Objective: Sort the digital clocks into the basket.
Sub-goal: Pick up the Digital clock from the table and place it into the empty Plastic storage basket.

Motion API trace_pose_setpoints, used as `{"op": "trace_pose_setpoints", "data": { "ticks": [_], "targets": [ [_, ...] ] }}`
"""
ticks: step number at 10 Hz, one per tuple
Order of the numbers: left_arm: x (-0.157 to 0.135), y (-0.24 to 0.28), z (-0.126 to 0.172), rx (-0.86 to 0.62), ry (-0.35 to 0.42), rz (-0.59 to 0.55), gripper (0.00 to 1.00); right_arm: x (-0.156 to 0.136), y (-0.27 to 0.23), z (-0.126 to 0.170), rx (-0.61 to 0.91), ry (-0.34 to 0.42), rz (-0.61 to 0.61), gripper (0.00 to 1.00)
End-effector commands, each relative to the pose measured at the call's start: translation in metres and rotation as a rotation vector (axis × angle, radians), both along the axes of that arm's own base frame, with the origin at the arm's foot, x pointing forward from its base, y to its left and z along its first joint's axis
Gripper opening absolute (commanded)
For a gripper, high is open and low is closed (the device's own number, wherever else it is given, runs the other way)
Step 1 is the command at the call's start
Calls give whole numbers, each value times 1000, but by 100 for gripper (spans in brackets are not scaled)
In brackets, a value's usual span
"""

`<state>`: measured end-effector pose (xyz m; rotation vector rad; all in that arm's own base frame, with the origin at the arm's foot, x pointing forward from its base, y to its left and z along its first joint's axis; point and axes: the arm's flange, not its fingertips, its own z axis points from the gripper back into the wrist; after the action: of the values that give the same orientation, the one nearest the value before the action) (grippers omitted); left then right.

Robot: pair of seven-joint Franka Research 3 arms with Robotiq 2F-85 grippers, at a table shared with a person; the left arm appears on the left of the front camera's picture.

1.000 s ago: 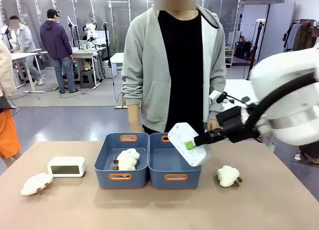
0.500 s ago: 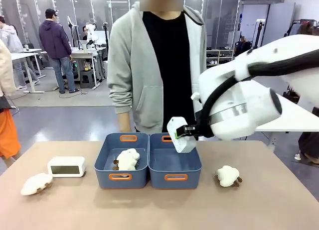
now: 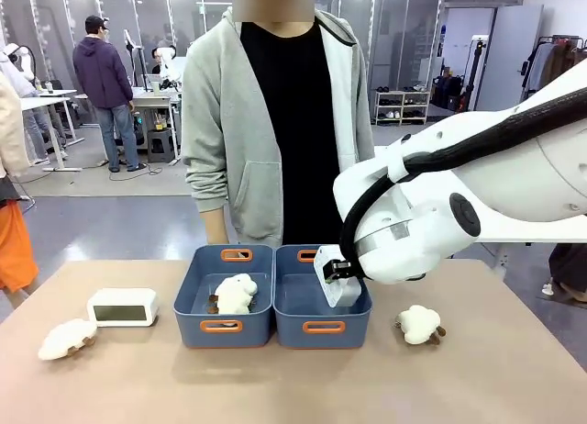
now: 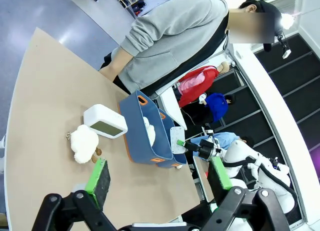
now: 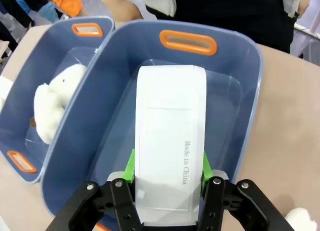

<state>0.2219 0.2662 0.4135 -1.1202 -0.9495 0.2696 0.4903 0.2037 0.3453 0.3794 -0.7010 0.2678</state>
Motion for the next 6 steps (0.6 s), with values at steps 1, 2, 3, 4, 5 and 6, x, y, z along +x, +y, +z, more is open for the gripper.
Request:
{"op": "trace_pose_setpoints", "data": {
  "ticks": [1, 2, 3, 4, 5, 6],
  "targets": [
    [0, 1, 2, -10, -23, 0, 100, -2, -1, -4, -34, -14, 22, 52],
    [0, 1, 2, -10, -23, 0, 100, -6, -1, -5, -39, -12, 32, 67],
    [0, 1, 2, -10, -23, 0, 100, -9, 0, -2, -31, -21, 41, 79],
    [0, 1, 2, -10, -23, 0, 100, -12, 0, 0, -28, -27, 45, 94],
    [0, 1, 2, -10, -23, 0, 100, -14, 0, 3, -19, -25, 45, 100],
    [0, 1, 2, -10, -23, 0, 100, -18, -1, 5, -6, -26, 53, 90]
  ]
}}
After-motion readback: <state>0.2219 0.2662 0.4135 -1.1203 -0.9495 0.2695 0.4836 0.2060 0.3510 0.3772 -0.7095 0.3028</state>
